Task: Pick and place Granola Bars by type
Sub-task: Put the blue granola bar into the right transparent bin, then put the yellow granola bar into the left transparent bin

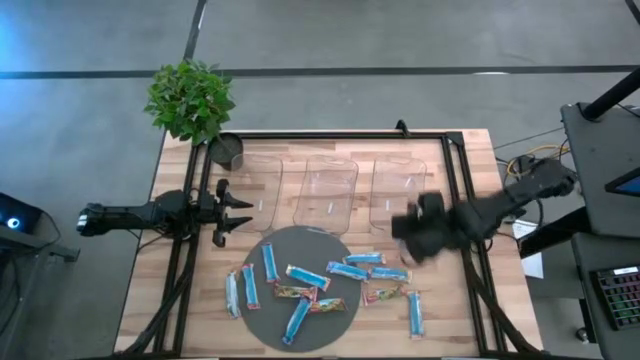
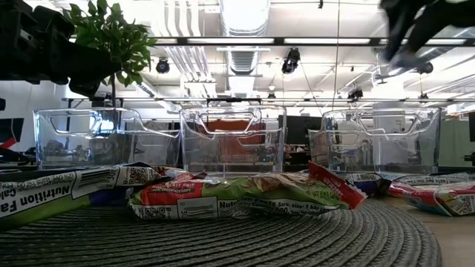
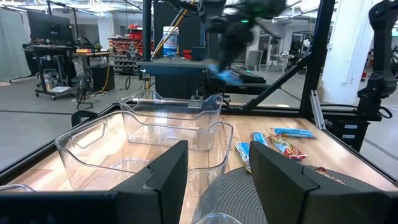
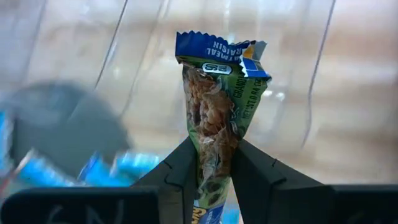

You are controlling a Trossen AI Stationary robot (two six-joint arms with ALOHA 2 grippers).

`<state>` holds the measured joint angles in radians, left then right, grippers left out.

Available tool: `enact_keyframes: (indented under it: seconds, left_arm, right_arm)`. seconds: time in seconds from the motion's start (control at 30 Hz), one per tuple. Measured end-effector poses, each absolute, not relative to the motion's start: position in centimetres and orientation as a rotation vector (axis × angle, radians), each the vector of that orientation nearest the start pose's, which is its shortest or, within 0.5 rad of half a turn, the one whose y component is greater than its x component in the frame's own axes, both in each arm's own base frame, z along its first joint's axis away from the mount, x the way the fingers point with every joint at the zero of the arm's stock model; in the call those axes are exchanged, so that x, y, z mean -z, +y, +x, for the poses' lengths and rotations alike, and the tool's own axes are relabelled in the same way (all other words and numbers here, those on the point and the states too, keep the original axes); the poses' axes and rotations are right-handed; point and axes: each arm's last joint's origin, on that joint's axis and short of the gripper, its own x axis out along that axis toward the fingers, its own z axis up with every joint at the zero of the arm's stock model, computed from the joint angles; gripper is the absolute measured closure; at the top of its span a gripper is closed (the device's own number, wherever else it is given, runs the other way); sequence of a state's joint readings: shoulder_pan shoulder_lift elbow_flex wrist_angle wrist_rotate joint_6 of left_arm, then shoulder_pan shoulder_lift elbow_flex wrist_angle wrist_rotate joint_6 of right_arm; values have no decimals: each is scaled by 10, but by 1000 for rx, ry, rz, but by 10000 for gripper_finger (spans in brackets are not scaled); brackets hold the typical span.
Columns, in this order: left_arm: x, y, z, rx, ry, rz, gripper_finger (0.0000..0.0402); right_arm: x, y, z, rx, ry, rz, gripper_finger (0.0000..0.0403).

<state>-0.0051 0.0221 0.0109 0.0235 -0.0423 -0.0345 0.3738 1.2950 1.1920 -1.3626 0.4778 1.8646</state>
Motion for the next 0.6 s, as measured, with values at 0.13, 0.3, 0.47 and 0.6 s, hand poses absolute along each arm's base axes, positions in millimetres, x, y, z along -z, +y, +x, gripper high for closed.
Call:
enact_keyframes:
  seconds: [0.13,0.3,0.47,0.6]
  left_arm:
    - [-168,1,98,-37,-13,-35,246]
    - [-168,1,98,-37,-13,-35,246]
    - [-168,1,98,-37,-14,-35,246]
    - [-168,1,98,-37,-14,-35,246]
  right_arm:
    - [-296,10,198,1188,820,934,324]
    - [-274,-38,204,1075,923,978,312]
    - [-255,-55,213,1040,930,991,255]
    - [-252,-56,215,1041,942,964,199]
